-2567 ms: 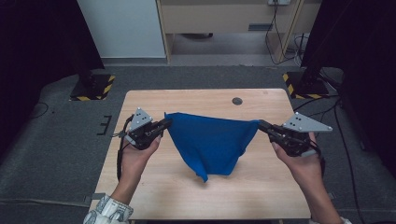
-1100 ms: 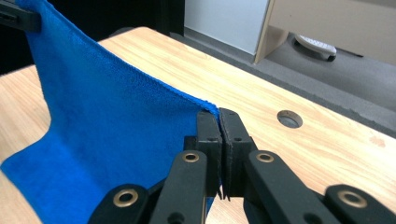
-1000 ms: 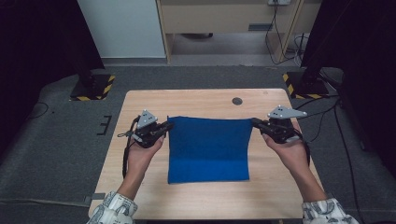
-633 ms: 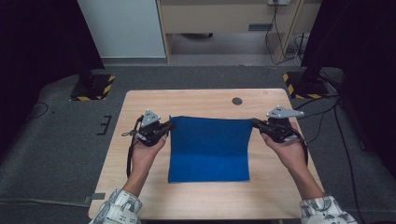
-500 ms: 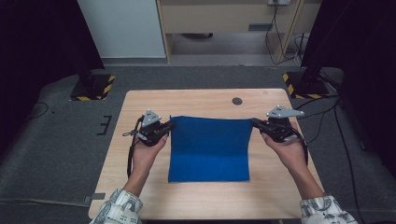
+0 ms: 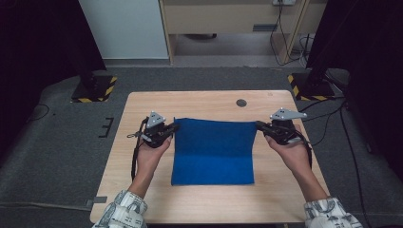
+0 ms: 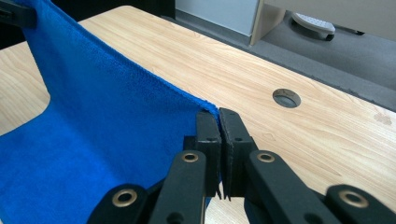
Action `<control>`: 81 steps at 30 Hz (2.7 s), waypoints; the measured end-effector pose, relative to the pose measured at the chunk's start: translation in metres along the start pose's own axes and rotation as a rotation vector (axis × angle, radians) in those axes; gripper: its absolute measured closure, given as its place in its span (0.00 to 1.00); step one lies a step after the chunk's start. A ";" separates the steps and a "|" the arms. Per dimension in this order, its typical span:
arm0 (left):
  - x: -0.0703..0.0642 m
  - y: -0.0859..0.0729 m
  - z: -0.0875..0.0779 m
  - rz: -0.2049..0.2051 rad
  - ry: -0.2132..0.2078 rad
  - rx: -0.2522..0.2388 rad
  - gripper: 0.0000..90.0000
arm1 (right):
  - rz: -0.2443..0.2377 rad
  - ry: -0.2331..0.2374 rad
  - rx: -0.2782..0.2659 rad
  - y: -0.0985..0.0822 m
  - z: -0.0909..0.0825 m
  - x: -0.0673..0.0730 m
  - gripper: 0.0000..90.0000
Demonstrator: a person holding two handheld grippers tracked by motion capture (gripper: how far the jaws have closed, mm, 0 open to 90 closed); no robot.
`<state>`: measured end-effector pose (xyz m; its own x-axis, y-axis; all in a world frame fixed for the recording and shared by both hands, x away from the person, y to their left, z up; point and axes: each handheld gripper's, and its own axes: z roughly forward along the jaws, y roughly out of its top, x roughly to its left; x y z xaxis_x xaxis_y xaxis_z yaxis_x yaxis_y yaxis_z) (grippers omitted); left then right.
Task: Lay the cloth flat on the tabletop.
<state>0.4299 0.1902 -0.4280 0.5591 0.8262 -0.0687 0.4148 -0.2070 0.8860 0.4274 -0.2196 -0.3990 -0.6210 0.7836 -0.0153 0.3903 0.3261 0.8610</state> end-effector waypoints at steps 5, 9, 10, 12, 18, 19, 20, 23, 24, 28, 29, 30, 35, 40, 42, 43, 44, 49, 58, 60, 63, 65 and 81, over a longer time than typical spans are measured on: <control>0.002 -0.002 0.008 -0.014 0.003 0.009 0.93 | 0.002 -0.004 0.014 -0.003 0.006 -0.002 0.97; 0.005 -0.004 0.014 -0.020 0.006 0.013 0.93 | 0.000 -0.008 0.025 -0.006 0.011 -0.005 0.97; 0.005 -0.004 0.015 -0.019 0.007 0.016 0.93 | 0.003 -0.010 0.027 -0.007 0.013 -0.005 0.97; 0.006 -0.005 0.020 -0.017 0.011 0.029 0.93 | 0.010 -0.011 0.034 -0.009 0.018 -0.008 0.97; 0.011 -0.006 0.033 -0.031 0.018 0.053 0.93 | 0.035 -0.014 0.059 -0.015 0.033 -0.014 0.97; 0.012 -0.006 0.035 -0.030 0.020 0.060 0.93 | 0.034 -0.016 0.063 -0.016 0.036 -0.015 0.97; 0.014 -0.007 0.038 -0.037 0.019 0.065 0.93 | 0.034 -0.016 0.063 -0.016 0.036 -0.015 0.97; 0.017 -0.008 0.048 -0.037 0.024 0.090 0.94 | 0.053 -0.019 0.084 -0.019 0.047 -0.020 0.97; 0.018 -0.009 0.051 -0.038 0.024 0.096 0.94 | 0.051 -0.019 0.087 -0.019 0.050 -0.021 0.97; 0.020 -0.010 0.061 -0.040 0.022 0.114 0.94 | 0.063 -0.024 0.095 -0.022 0.061 -0.026 0.97; 0.021 -0.010 0.064 -0.042 0.021 0.119 0.94 | 0.063 -0.024 0.095 -0.022 0.061 -0.026 0.97; 0.022 -0.010 0.066 -0.043 0.022 0.121 0.94 | 0.063 -0.028 0.098 -0.022 0.064 -0.027 0.96; 0.028 -0.012 0.076 -0.047 0.029 0.137 0.94 | 0.084 -0.034 0.115 -0.025 0.078 -0.035 0.96; 0.036 -0.016 0.085 -0.064 0.036 0.156 0.96 | 0.106 -0.034 0.121 -0.027 0.095 -0.043 0.96; 0.037 -0.016 0.086 -0.069 0.041 0.157 0.96 | 0.114 -0.034 0.120 -0.027 0.097 -0.044 0.96; 0.039 -0.017 0.087 -0.072 0.044 0.161 0.97 | 0.118 -0.037 0.120 -0.027 0.103 -0.046 0.96; 0.039 -0.017 0.087 -0.072 0.044 0.161 0.97 | 0.118 -0.037 0.120 -0.027 0.103 -0.046 0.96; 0.045 -0.017 0.090 -0.078 0.055 0.167 0.98 | 0.122 -0.044 0.131 -0.024 0.117 -0.045 0.96; 0.051 -0.023 0.100 -0.083 0.071 0.184 0.97 | 0.128 -0.066 0.157 -0.020 0.126 -0.041 0.96; 0.052 -0.024 0.101 -0.089 0.071 0.188 0.97 | 0.133 -0.069 0.162 -0.021 0.127 -0.042 0.95; 0.054 -0.027 0.104 -0.094 0.074 0.186 0.97 | 0.150 -0.077 0.177 -0.024 0.132 -0.044 0.95; 0.055 -0.028 0.106 -0.093 0.076 0.188 0.96 | 0.156 -0.083 0.184 -0.027 0.135 -0.047 0.93; 0.054 -0.025 0.102 -0.076 0.098 0.157 0.43 | 0.171 -0.099 0.107 -0.023 0.135 -0.044 0.28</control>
<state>0.5232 0.1869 -0.5005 0.4528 0.8880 -0.0808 0.5639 -0.2150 0.7973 0.5378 -0.1899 -0.4867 -0.4722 0.8786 0.0717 0.5574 0.2347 0.7964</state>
